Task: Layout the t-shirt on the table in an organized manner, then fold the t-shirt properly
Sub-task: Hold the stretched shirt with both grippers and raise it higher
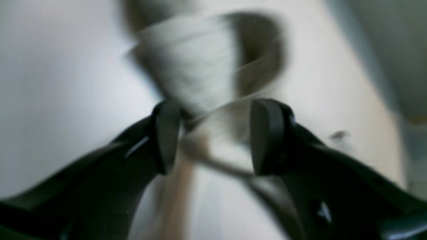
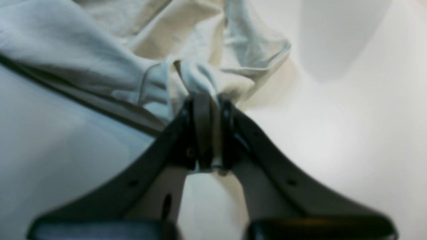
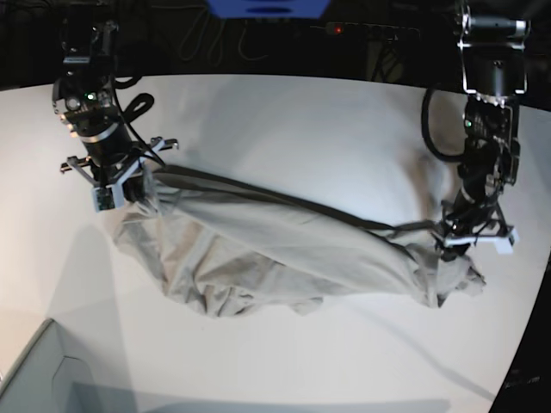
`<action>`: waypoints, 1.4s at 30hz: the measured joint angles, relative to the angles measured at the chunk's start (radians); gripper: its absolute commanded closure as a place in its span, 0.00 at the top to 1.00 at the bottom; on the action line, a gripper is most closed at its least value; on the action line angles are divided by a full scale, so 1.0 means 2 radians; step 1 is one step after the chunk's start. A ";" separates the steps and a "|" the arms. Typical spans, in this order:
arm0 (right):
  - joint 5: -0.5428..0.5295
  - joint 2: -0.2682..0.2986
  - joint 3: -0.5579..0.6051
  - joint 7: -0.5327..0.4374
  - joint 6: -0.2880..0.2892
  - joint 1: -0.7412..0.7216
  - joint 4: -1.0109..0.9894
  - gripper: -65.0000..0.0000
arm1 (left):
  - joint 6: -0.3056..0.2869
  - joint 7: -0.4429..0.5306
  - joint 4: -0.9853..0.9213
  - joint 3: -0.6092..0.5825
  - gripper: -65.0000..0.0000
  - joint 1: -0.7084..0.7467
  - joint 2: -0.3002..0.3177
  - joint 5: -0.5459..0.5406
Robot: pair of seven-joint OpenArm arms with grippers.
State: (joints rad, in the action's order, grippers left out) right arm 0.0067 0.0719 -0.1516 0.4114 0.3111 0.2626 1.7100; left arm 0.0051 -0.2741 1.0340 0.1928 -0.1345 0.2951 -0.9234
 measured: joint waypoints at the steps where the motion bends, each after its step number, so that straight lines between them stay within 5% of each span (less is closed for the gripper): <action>1: 0.000 0.000 0.001 0.000 0.000 -0.001 0.000 0.00 | 0.003 0.000 -0.006 0.004 0.51 0.006 0.000 0.003; 22: 0.000 0.000 0.001 -0.001 0.000 0.002 0.000 0.00 | -0.008 0.012 -0.096 -0.057 0.51 -0.047 -0.012 0.000; 25: 0.000 0.000 0.001 -0.001 0.000 0.002 0.000 0.00 | -0.008 0.008 -0.117 -0.057 0.39 -0.062 -0.014 0.000; 29: 0.000 0.000 0.001 -0.002 0.000 0.001 0.000 0.00 | -0.008 0.006 -0.121 -0.057 0.00 -0.058 -0.015 0.000; 34: 0.000 0.000 0.001 -0.001 0.000 -0.002 -0.007 0.00 | -0.001 0.001 -0.083 -0.053 0.00 -0.043 -0.013 -0.002; 42: 0.000 0.008 0.002 -0.002 0.000 -0.002 -0.007 0.00 | 0.001 -0.001 0.086 -0.008 0.00 0.078 -0.017 -0.004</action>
State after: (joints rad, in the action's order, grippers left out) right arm 0.0067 0.0879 -0.1482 0.4084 0.3107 0.2588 1.6951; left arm 0.0067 -0.2756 1.2057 0.1772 0.0219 0.2604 -0.9321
